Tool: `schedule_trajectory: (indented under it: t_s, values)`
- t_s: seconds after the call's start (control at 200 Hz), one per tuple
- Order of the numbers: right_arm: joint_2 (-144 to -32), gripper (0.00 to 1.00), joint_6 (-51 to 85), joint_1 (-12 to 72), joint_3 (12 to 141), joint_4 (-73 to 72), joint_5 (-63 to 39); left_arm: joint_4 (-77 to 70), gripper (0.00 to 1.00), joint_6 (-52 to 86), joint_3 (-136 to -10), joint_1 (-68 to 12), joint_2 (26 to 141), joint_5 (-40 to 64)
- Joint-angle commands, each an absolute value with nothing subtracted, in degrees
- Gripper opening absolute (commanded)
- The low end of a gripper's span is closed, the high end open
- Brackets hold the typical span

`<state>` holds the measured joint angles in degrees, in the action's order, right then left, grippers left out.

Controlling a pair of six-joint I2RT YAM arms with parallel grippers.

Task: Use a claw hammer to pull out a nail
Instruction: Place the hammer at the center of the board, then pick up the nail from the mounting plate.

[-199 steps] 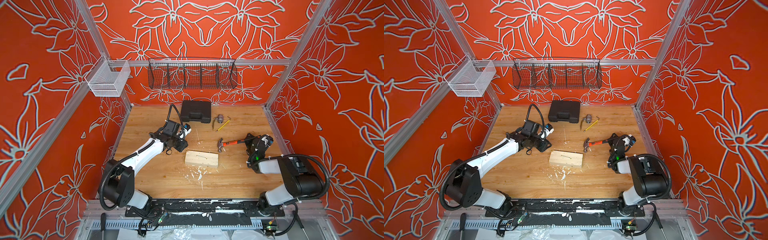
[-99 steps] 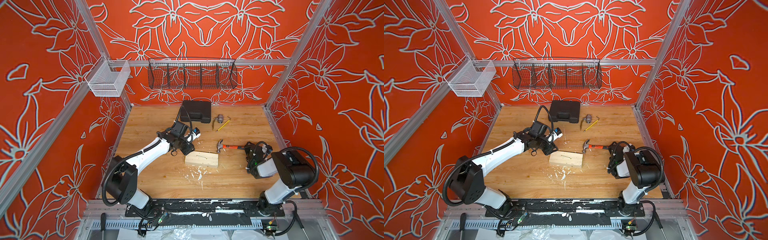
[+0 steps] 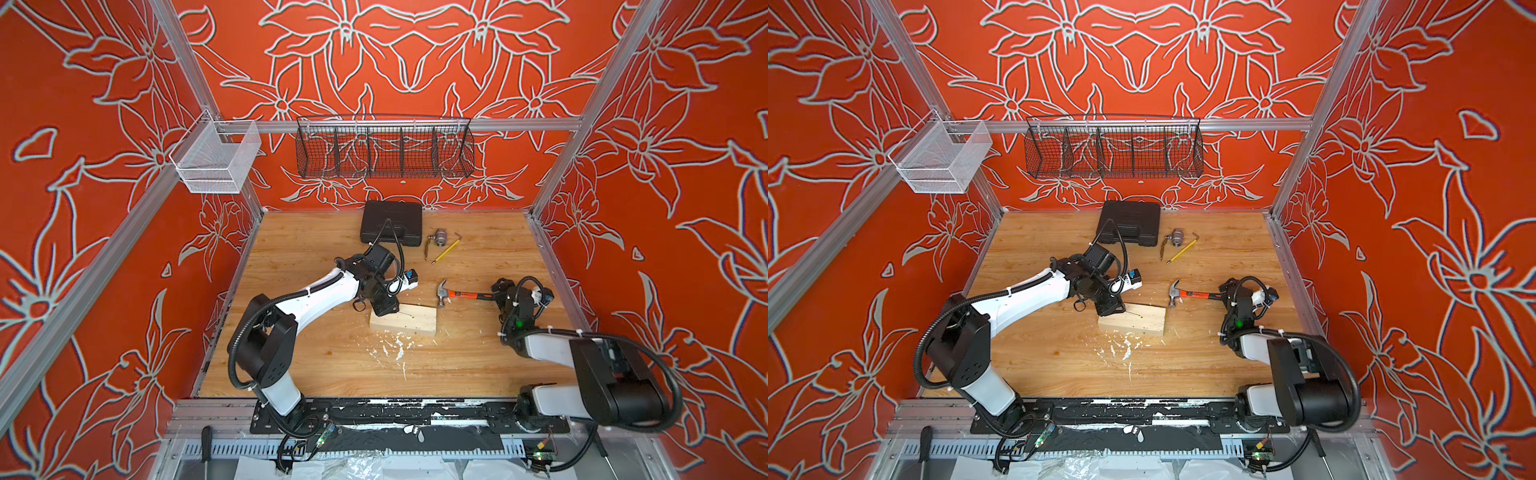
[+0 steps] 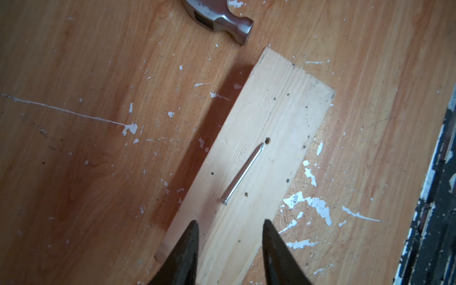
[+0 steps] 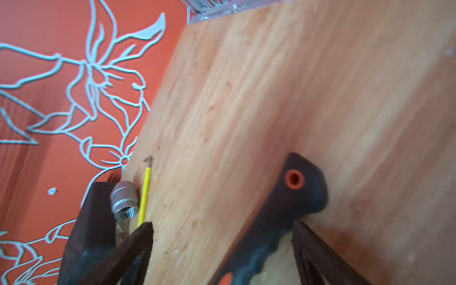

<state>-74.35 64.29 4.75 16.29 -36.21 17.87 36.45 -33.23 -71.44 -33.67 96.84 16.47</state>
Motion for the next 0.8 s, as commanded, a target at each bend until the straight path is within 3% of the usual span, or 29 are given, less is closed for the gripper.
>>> schedule_trajectory:
  t_s: [0.0,0.325,0.796]
  values:
    - [-69.84,0.97,60.56,3.85,16.48,-25.22,19.57,39.81,0.42,-41.65,-73.74,-35.29,99.13,13.86]
    - [-56.65,0.97,53.21,3.47,18.9,-14.28,15.83,43.29,0.4,-51.84,-78.66,-38.31,104.29,10.63]
    - [-40.6,0.97,51.2,3.49,16.36,-4.17,16.24,45.59,0.31,-53.58,-82.85,-39.01,109.69,9.84]
